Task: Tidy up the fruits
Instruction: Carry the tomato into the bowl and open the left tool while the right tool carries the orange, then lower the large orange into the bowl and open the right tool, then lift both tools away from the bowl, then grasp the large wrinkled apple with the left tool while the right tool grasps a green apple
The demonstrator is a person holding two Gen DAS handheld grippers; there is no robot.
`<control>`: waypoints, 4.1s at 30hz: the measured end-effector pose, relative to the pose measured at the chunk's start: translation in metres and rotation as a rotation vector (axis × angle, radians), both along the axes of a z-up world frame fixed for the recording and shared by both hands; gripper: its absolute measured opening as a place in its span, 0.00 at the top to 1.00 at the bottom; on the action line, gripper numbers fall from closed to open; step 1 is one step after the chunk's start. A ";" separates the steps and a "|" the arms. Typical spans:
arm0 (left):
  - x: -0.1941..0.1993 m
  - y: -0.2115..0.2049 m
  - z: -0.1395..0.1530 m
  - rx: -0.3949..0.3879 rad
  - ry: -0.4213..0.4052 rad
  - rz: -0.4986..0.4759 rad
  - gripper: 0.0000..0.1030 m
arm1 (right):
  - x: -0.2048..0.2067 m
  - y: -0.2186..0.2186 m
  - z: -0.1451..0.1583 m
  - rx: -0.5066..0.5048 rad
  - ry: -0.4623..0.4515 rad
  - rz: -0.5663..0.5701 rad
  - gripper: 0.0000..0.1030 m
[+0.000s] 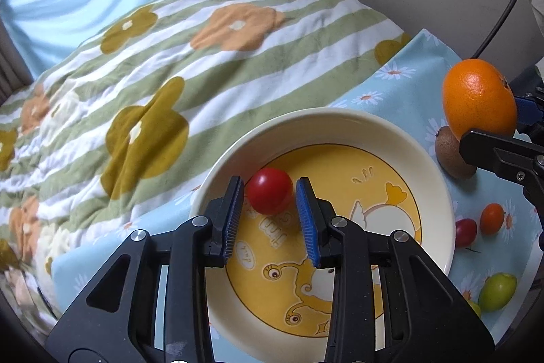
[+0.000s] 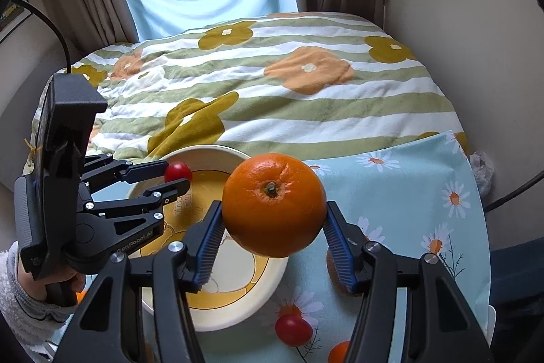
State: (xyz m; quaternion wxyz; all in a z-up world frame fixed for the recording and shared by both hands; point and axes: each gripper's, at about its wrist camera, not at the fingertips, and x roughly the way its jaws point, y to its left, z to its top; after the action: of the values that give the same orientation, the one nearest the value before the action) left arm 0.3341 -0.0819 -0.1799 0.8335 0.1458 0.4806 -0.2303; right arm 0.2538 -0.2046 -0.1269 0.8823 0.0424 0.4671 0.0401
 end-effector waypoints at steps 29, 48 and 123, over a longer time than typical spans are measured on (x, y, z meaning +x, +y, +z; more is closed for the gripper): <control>-0.054 0.098 0.039 -0.027 -0.056 0.230 0.00 | 0.031 0.032 -0.019 0.011 0.058 0.144 0.47; -0.086 0.137 0.030 -0.028 -0.024 0.323 0.00 | 0.048 0.058 -0.049 -0.009 0.047 0.186 0.36; -0.221 0.055 -0.024 -0.025 -0.001 0.243 0.21 | -0.146 0.035 -0.075 -0.040 0.074 0.508 0.19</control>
State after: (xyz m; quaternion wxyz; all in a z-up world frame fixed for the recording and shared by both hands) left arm 0.1135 -0.0265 -0.2043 0.8574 0.0762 0.4912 -0.1336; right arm 0.1081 -0.1693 -0.2017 0.8268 -0.0922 0.4954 0.2498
